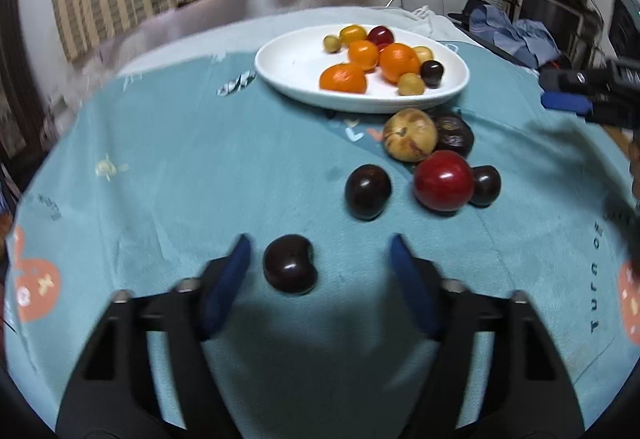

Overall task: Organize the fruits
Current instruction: 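Grasp a dark plum with the left gripper while the right gripper grasps another dark plum, then carry both dark plums onto the white plate and open both grippers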

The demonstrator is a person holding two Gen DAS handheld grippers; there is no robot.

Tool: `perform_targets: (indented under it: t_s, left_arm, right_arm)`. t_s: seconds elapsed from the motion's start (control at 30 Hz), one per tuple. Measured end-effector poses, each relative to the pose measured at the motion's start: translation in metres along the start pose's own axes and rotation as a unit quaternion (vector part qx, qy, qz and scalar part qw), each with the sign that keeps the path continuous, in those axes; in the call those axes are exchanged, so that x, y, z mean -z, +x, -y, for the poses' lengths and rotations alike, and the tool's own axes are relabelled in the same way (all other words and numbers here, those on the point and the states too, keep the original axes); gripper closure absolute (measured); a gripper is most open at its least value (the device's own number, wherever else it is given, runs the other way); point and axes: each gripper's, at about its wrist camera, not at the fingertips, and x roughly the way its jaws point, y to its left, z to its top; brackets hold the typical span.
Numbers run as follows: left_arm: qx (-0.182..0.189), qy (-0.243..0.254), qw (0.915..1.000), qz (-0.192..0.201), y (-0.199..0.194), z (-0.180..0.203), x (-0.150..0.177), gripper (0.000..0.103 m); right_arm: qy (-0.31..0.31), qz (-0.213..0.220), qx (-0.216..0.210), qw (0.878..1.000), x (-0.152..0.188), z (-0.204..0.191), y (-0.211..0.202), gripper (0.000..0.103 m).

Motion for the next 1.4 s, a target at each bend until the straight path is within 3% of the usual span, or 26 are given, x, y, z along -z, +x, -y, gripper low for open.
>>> perform_targets:
  t_s: [0.3,0.33,0.4,0.57,0.8,0.93,1.1,1.17,1.4]
  left_arm:
    - [0.011,-0.021,0.9995,-0.022,0.01,-0.005,0.001,0.053]
    - [0.009,-0.023,0.9995,-0.022,0.01,-0.006,0.001,0.056]
    - [0.0,-0.032,0.9994,-0.015,0.008,-0.009,0.0,0.076]
    - [-0.003,-0.043,0.9991,0.003,0.001,-0.013,-0.002,0.076]
    - [-0.004,-0.025,0.9997,0.003,0.001,-0.006,-0.003,0.076]
    - [-0.007,-0.015,0.9998,0.003,0.001,-0.003,-0.003,0.076]
    - [-0.018,-0.01,0.9997,0.009,0.0,0.001,-0.004,0.076]
    - [-0.021,-0.01,0.9997,0.012,-0.001,0.001,-0.004,0.076]
    - [-0.049,-0.012,0.9982,0.033,-0.007,0.003,-0.007,0.076]
  right_arm:
    - [-0.031,-0.01,0.004,0.999,0.007,-0.013,0.006,0.046]
    - [-0.042,-0.012,0.004,0.999,0.009,-0.017,0.008,0.046]
    - [-0.066,-0.016,0.005,0.998,0.013,-0.025,0.01,0.046]
    - [-0.149,-0.035,0.001,0.988,0.032,-0.059,0.022,0.046]
    - [-0.239,-0.06,0.037,0.969,0.056,-0.094,0.052,0.047]
    - [-0.252,-0.075,0.053,0.963,0.061,-0.1,0.068,0.059]
    - [-0.259,-0.083,0.078,0.959,0.063,-0.103,0.085,0.063]
    - [-0.256,-0.079,0.081,0.96,0.062,-0.102,0.085,0.071]
    - [-0.243,-0.049,0.06,0.967,0.056,-0.099,0.065,0.073]
